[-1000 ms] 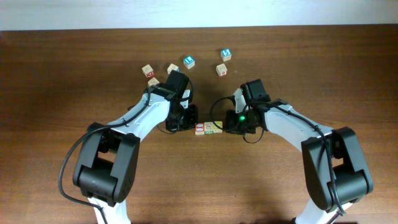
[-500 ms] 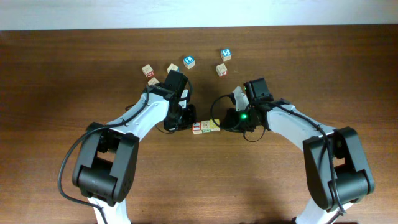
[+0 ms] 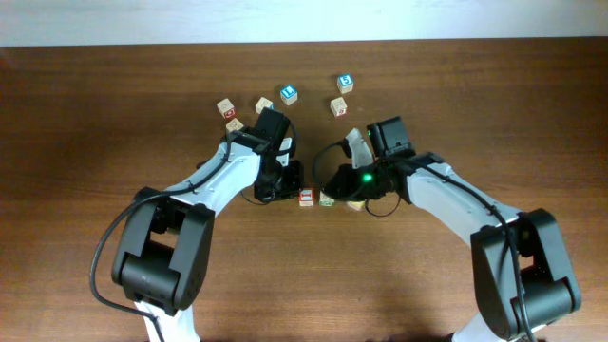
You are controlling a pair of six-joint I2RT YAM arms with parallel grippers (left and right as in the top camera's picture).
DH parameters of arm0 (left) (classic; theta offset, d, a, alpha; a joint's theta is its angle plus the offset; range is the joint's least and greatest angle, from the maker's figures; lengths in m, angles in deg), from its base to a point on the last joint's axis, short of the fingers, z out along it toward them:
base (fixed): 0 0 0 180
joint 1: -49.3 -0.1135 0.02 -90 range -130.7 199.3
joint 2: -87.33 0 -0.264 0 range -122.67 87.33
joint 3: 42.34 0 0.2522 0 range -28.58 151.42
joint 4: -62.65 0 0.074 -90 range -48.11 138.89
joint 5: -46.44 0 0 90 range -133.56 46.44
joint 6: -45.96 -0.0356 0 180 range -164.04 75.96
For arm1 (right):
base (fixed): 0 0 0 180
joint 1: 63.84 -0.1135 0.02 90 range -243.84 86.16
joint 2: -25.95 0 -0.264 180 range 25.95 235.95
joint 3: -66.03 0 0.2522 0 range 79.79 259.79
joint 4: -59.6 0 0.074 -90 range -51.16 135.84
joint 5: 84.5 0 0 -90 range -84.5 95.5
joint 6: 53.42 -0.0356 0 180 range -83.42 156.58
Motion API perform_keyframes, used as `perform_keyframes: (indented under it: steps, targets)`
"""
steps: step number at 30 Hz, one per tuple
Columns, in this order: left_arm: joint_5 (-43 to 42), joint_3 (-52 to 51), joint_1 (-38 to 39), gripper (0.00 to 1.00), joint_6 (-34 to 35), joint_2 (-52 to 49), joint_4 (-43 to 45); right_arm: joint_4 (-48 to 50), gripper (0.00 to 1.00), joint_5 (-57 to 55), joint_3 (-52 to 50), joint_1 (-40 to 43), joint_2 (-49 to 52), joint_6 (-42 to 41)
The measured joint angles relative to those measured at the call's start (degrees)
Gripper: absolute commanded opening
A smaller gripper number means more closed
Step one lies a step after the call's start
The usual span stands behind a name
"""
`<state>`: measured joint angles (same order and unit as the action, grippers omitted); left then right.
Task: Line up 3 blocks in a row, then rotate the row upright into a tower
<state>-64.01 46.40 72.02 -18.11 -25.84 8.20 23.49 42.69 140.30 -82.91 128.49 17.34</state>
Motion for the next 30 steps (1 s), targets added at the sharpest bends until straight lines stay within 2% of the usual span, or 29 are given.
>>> perform_keyframes:
  steps: [7, 10, 15, 24, 30]
  targets:
    - [-0.39, 0.0, 0.0, 0.0, 0.0, 0.0, -0.02, -3.19, 0.04, -1.18, 0.2, 1.68, -0.02, -0.24]
    - [-0.42, 0.0, 0.0, 0.0, 0.0, 0.0, 0.02, -9.27, 0.04, -2.75, 1.7, 5.6, -0.07, -0.79]
    - [-0.59, 0.0, 0.0, 0.0, 0.02, 0.0, 0.0, -18.36, 0.04, -12.61, 2.45, 9.42, -0.11, -3.17]
    - [-0.59, 0.0, 0.0, 0.0, 0.0, 0.0, 0.02, -17.03, 0.04, -18.49, 2.43, 8.85, 1.73, -7.45]
    - [-0.59, 0.0, 0.0, 0.0, 0.02, 0.0, 0.0, -12.94, 0.04, -18.78, 2.36, 3.82, 2.82, -9.51]
